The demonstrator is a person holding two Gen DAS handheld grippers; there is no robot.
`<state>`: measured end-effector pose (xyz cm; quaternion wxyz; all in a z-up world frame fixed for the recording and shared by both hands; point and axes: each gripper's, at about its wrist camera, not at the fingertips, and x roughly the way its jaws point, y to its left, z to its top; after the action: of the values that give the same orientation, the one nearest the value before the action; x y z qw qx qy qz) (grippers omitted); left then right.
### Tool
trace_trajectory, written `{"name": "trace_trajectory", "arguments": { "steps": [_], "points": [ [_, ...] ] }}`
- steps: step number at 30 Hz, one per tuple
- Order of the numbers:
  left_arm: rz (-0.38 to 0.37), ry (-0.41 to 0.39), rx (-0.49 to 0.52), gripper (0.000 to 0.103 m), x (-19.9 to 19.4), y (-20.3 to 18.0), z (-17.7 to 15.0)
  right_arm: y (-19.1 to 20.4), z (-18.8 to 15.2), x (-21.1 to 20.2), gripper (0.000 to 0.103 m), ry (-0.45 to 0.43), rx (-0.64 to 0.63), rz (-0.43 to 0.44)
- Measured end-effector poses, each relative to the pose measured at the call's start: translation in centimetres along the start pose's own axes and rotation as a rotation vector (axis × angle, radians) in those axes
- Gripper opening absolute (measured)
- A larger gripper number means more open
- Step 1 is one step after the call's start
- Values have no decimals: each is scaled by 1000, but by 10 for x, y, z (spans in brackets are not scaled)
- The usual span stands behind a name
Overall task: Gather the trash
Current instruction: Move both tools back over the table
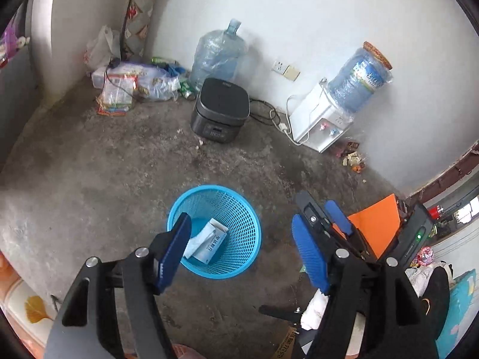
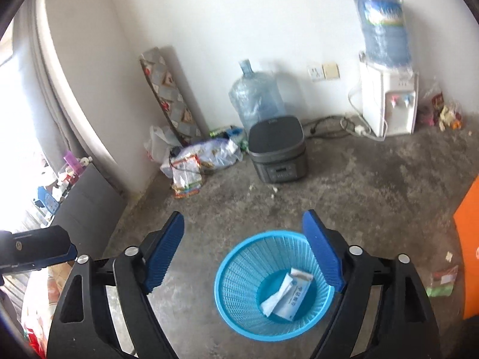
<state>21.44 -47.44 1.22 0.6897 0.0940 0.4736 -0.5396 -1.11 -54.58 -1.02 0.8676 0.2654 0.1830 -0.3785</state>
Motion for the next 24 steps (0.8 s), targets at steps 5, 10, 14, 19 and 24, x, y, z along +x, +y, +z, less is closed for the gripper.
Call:
{"name": "trace_trajectory", "arguments": {
  "steps": [5, 10, 14, 19, 24],
  "points": [
    [58, -201, 77, 93, -113, 0, -23, 48, 6, -74, 95, -169, -129, 87],
    [152, -355, 68, 97, -210, 10, -71, 90, 6, -121, 95, -181, -220, 204],
    [213, -441, 4, 97, -272, 22, -112, 120, 3, -145, 95, -130, -283, 308],
    [299, -563, -98, 97, -345, 41, -170, 148, 1, -178, 95, -153, -366, 412],
    [385, -653, -220, 97, -405, 60, -234, 166, -7, -201, 95, -161, -403, 541]
  ]
}}
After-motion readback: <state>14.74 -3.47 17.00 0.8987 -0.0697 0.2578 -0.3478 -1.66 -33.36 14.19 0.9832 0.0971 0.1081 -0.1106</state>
